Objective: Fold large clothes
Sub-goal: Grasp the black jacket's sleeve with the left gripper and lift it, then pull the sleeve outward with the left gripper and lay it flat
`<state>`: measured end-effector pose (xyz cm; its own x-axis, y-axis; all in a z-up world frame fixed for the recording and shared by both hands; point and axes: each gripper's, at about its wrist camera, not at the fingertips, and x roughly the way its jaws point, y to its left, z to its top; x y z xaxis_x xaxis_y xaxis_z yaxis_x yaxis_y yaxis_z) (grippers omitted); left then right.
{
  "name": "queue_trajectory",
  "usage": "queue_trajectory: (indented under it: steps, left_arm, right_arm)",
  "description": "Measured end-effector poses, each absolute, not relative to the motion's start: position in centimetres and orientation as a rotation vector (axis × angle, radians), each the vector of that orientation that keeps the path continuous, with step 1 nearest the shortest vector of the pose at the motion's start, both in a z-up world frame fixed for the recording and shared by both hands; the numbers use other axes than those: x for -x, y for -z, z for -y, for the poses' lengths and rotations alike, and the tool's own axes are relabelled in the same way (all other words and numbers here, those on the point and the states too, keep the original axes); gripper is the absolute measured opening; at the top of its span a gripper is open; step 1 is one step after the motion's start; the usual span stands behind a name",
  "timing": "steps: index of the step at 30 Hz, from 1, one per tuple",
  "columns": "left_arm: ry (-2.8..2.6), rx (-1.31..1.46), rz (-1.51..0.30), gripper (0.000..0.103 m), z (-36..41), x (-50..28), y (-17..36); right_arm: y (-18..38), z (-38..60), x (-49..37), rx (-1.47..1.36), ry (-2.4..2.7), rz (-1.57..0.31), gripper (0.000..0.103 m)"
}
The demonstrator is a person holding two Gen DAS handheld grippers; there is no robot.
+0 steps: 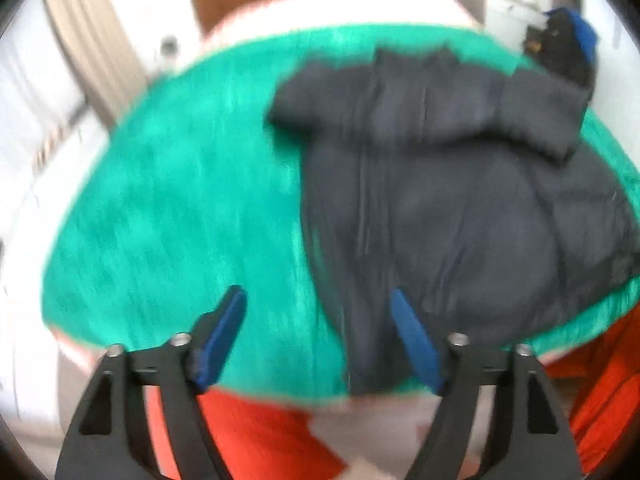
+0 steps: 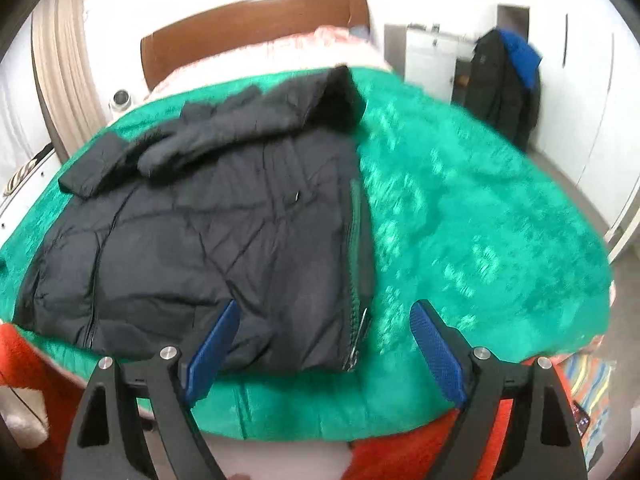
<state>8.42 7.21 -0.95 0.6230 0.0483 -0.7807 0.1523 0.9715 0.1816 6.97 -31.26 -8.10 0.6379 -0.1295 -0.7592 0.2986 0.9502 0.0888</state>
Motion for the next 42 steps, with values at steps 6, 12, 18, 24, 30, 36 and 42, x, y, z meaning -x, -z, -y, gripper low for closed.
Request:
queue_trajectory:
  steps: [6,12,18,24,30,36,42]
  left_arm:
    - [0.328,-0.579,-0.684,0.1,3.3,-14.6,-0.4]
    - [0.306,-0.728,-0.79,0.098,9.3,-24.7,8.8]
    - [0.293,-0.468,-0.851,0.009,7.3,-28.2,8.1]
    - [0.127,-0.098,-0.746,0.008,-6.0,-28.1,-1.2]
    - [-0.261,0.218,-0.751,0.008,-25.1,-27.9,-1.4]
    - [-0.525,0.392,-0.886,0.008,-36.3,-26.9,6.3]
    - [-0.589,0.346,-0.97,0.041,-36.4,-26.3,10.3]
  right_arm:
    - [8.1,29.7,-7.5,-0.211,0.204,-0.828,0.087]
    - [8.2,27.7,-6.5,-0.162,0.144,-0.818,0.087]
    - [7.7,26.9,-6.3,-0.126,0.127,-0.78,0.087]
    - [7.4,26.1,-6.2,-0.094,0.102,-0.756,0.087]
    - [7.4,25.3,-6.4,-0.072,0.087,-0.749,0.087]
    - [7.6,24.6,-6.6,-0.051,0.074,-0.762,0.087]
    - [7.8,24.0,-6.6,-0.023,0.075,-0.769,0.087]
